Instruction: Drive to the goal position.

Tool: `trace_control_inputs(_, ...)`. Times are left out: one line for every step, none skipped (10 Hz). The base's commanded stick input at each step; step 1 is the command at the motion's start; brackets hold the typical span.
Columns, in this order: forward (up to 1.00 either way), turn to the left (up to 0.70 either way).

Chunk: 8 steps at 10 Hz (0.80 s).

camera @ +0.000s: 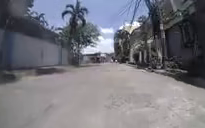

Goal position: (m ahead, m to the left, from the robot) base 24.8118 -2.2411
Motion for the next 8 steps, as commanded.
trace_control_inputs(0.85, 0.0)
trace_control_inputs(0.85, 0.0)
trace_control_inputs(0.85, -0.17)
trace_control_inputs(0.85, -0.22)
trace_control_inputs(0.85, 0.0)
trace_control_inputs(0.85, 0.0)
trace_control_inputs(0.85, 0.0)
trace_control_inputs(0.85, 0.0)
